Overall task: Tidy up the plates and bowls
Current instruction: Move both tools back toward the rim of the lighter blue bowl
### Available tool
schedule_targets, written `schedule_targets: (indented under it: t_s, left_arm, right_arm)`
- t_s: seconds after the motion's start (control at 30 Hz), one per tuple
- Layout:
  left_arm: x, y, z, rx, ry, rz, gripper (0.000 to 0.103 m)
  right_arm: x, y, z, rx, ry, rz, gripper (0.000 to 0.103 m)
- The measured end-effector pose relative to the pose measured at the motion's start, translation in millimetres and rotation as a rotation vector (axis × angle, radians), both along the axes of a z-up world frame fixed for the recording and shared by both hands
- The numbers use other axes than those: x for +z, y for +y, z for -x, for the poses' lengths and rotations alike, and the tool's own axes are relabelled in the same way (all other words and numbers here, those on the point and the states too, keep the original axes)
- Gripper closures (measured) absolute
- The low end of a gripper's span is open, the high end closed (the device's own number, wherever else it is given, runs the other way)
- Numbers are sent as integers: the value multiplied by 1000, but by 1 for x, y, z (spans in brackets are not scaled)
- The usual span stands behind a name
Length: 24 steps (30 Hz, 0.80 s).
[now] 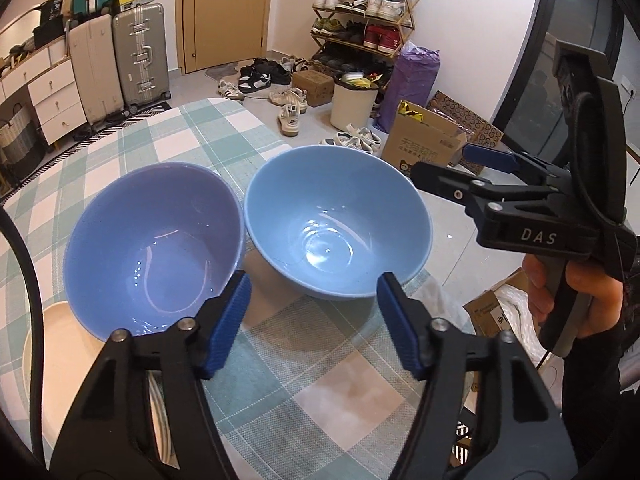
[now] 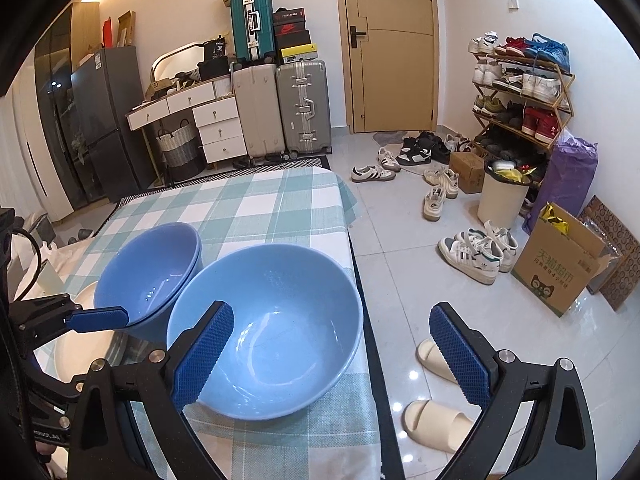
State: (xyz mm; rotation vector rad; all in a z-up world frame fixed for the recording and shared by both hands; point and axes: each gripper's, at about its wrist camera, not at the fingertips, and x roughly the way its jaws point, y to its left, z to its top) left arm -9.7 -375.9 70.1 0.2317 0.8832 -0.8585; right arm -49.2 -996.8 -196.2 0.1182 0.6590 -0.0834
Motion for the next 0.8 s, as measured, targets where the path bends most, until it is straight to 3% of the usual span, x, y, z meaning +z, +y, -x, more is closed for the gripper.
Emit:
schedule_targets:
  t_s: [0.07,0.3,0.47,0.7,0.8]
  left_arm:
    - [-2,-2,0,-7,20,-1,50]
    - [-12,-10,-3,0,62,-9,51]
    - [-18,-12,-9,20,89,-8,51]
    - [-27,-17,-18,37,104,-12,51]
    - [-30,-19,-20,38,106,-14,51]
  right_arm:
    - [-2,-1,0,0,6,1,3]
    - [-15,-8,-3,0,36,-8,5]
    - [-24,-12,-11,8,64,-15,22]
    - [-34,-18,-24,17,86,-22,31]
    - [-40,-19,-33,26,103,-36,41]
